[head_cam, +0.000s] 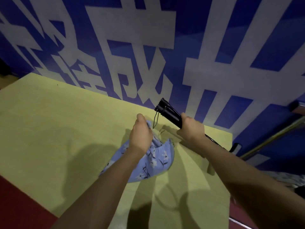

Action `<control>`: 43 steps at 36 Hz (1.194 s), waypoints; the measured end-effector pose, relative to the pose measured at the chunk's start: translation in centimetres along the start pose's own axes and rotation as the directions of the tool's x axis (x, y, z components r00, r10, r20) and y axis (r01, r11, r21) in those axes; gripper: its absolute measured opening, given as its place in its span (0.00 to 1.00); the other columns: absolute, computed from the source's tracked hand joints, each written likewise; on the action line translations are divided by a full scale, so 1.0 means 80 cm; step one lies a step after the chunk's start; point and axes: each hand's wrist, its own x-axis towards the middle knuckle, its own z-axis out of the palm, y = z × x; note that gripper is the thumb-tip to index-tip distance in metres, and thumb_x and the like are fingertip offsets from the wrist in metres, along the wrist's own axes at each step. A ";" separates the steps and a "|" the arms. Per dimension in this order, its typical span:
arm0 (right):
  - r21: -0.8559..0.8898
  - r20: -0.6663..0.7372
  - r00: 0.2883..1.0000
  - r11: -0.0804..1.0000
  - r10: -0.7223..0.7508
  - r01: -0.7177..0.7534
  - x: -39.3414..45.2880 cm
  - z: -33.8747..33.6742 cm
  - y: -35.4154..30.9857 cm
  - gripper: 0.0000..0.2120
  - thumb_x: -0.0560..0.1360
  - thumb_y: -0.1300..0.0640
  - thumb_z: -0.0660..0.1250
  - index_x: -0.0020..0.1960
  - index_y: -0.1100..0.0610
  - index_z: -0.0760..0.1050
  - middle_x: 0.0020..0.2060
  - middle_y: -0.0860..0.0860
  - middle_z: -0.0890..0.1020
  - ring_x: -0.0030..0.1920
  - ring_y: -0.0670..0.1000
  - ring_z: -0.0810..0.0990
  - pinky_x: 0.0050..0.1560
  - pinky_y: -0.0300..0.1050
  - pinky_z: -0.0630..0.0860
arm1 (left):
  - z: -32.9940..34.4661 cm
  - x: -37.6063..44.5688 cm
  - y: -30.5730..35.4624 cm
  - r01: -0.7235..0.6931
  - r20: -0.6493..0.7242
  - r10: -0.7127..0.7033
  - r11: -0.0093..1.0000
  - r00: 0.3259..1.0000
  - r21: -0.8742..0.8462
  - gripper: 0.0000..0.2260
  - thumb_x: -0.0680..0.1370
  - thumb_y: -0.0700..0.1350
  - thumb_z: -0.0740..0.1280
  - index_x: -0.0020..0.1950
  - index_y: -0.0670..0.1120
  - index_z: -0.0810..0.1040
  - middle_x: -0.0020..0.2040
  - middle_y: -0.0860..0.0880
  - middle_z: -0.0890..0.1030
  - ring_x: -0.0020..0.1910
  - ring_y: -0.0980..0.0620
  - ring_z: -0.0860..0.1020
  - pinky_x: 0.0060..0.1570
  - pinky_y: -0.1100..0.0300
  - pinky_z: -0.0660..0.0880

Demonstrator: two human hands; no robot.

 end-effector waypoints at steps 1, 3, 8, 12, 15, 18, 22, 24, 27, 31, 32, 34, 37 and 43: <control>0.035 -0.009 1.000 0.999 0.007 -0.007 -0.008 -0.008 -0.001 0.16 0.72 0.56 0.67 0.56 0.57 0.65 0.41 0.54 0.76 0.39 0.58 0.76 0.36 0.45 0.68 | -0.004 -0.005 -0.001 -0.008 0.007 0.008 1.000 1.000 -0.029 0.08 0.78 0.35 0.60 0.50 0.42 0.61 0.36 0.48 0.69 0.36 0.43 0.71 0.27 0.58 0.61; 0.093 -0.039 0.999 0.996 0.012 -0.008 -0.026 -0.025 -0.004 0.18 0.71 0.56 0.67 0.57 0.57 0.65 0.42 0.54 0.77 0.38 0.57 0.74 0.36 0.45 0.70 | -0.013 -0.016 0.001 -0.028 0.039 0.030 0.998 0.999 -0.053 0.10 0.78 0.34 0.60 0.57 0.41 0.62 0.36 0.48 0.70 0.35 0.44 0.72 0.27 0.58 0.62; 0.191 -0.109 0.994 0.981 -0.003 0.024 -0.069 -0.052 -0.011 0.19 0.70 0.54 0.68 0.57 0.57 0.66 0.42 0.54 0.78 0.37 0.57 0.75 0.35 0.45 0.69 | -0.029 -0.028 0.008 -0.074 0.139 0.072 0.997 0.988 0.015 0.26 0.78 0.34 0.60 0.74 0.44 0.56 0.53 0.41 0.74 0.45 0.41 0.75 0.40 0.49 0.73; 0.238 -0.147 0.989 0.970 -0.013 0.048 -0.103 -0.067 -0.012 0.18 0.69 0.53 0.68 0.56 0.56 0.67 0.40 0.51 0.76 0.39 0.56 0.77 0.34 0.44 0.69 | -0.039 -0.041 0.018 -0.121 0.243 0.108 0.992 0.964 0.038 0.27 0.77 0.34 0.59 0.74 0.49 0.58 0.56 0.42 0.71 0.48 0.40 0.73 0.49 0.48 0.74; 0.252 -0.159 0.984 0.960 -0.081 0.119 -0.125 -0.077 -0.012 0.20 0.69 0.54 0.69 0.58 0.55 0.67 0.40 0.49 0.75 0.39 0.54 0.76 0.34 0.43 0.69 | -0.043 -0.055 0.028 -0.191 0.293 0.164 0.979 0.942 0.068 0.26 0.77 0.34 0.58 0.74 0.50 0.60 0.52 0.43 0.68 0.47 0.40 0.73 0.49 0.50 0.73; 0.307 -0.173 0.978 0.937 -0.119 0.168 -0.138 -0.083 -0.014 0.25 0.68 0.56 0.70 0.62 0.51 0.66 0.45 0.50 0.79 0.44 0.55 0.79 0.39 0.46 0.76 | -0.043 -0.066 0.036 -0.256 0.330 0.216 0.963 0.919 0.080 0.28 0.78 0.34 0.56 0.75 0.52 0.58 0.52 0.44 0.67 0.47 0.38 0.72 0.48 0.49 0.73; 0.476 -0.164 0.978 0.858 -0.127 0.191 -0.151 -0.082 -0.018 0.32 0.67 0.63 0.68 0.67 0.47 0.64 0.46 0.46 0.78 0.46 0.54 0.79 0.42 0.49 0.77 | -0.043 -0.080 0.047 -0.343 0.399 0.282 0.935 0.873 0.090 0.28 0.78 0.33 0.54 0.76 0.52 0.57 0.54 0.44 0.65 0.42 0.42 0.70 0.41 0.53 0.68; 0.529 -0.157 0.980 0.828 -0.120 0.186 -0.154 -0.080 -0.017 0.33 0.66 0.65 0.67 0.68 0.46 0.64 0.47 0.48 0.80 0.46 0.54 0.79 0.43 0.53 0.78 | -0.043 -0.083 0.050 -0.340 0.408 0.281 0.937 0.869 0.078 0.28 0.77 0.32 0.54 0.76 0.50 0.59 0.56 0.44 0.65 0.42 0.43 0.70 0.41 0.55 0.67; 0.559 -0.160 0.983 0.812 -0.095 0.169 -0.158 -0.080 -0.015 0.34 0.66 0.66 0.66 0.68 0.45 0.64 0.48 0.50 0.81 0.46 0.54 0.79 0.44 0.57 0.79 | -0.048 -0.088 0.055 -0.315 0.357 0.279 0.948 0.891 0.047 0.22 0.77 0.33 0.55 0.71 0.45 0.64 0.53 0.45 0.67 0.43 0.45 0.69 0.42 0.53 0.68; 0.588 -0.144 0.986 0.795 -0.080 0.150 -0.166 -0.082 -0.011 0.33 0.66 0.66 0.67 0.66 0.46 0.65 0.50 0.51 0.80 0.49 0.55 0.79 0.46 0.59 0.80 | -0.059 -0.087 0.052 -0.201 0.131 0.199 0.980 0.971 0.000 0.09 0.79 0.38 0.59 0.58 0.39 0.67 0.45 0.41 0.75 0.44 0.41 0.75 0.39 0.53 0.70; 0.594 -0.142 0.987 0.791 -0.078 0.148 -0.166 -0.083 -0.009 0.32 0.65 0.66 0.68 0.65 0.46 0.66 0.50 0.51 0.80 0.49 0.55 0.79 0.47 0.59 0.80 | -0.062 -0.083 0.049 -0.169 0.080 0.166 0.985 0.983 0.024 0.09 0.78 0.39 0.60 0.58 0.40 0.68 0.45 0.41 0.77 0.45 0.40 0.76 0.38 0.53 0.70; 0.596 -0.124 0.988 0.789 -0.094 0.150 -0.171 -0.083 -0.006 0.30 0.65 0.65 0.68 0.64 0.49 0.68 0.49 0.53 0.81 0.48 0.56 0.79 0.47 0.60 0.79 | -0.063 -0.080 0.044 -0.098 0.032 0.098 0.995 0.995 0.008 0.09 0.78 0.42 0.62 0.58 0.41 0.71 0.48 0.40 0.79 0.46 0.39 0.77 0.39 0.52 0.72; 0.580 -0.078 0.985 0.796 -0.155 0.172 -0.180 -0.080 -0.007 0.27 0.66 0.65 0.69 0.63 0.53 0.70 0.46 0.52 0.80 0.45 0.56 0.78 0.42 0.53 0.78 | -0.063 -0.075 0.041 0.049 0.047 -0.040 0.977 0.998 -0.205 0.07 0.79 0.40 0.62 0.54 0.40 0.76 0.48 0.40 0.80 0.44 0.41 0.76 0.41 0.54 0.72; 0.490 0.005 0.983 0.857 -0.185 0.159 -0.188 -0.069 -0.019 0.20 0.66 0.64 0.68 0.52 0.48 0.67 0.42 0.50 0.76 0.41 0.55 0.74 0.34 0.42 0.68 | -0.069 -0.083 0.042 0.251 0.164 -0.191 0.754 0.968 -0.607 0.05 0.79 0.37 0.59 0.48 0.42 0.75 0.48 0.41 0.78 0.45 0.43 0.76 0.49 0.51 0.75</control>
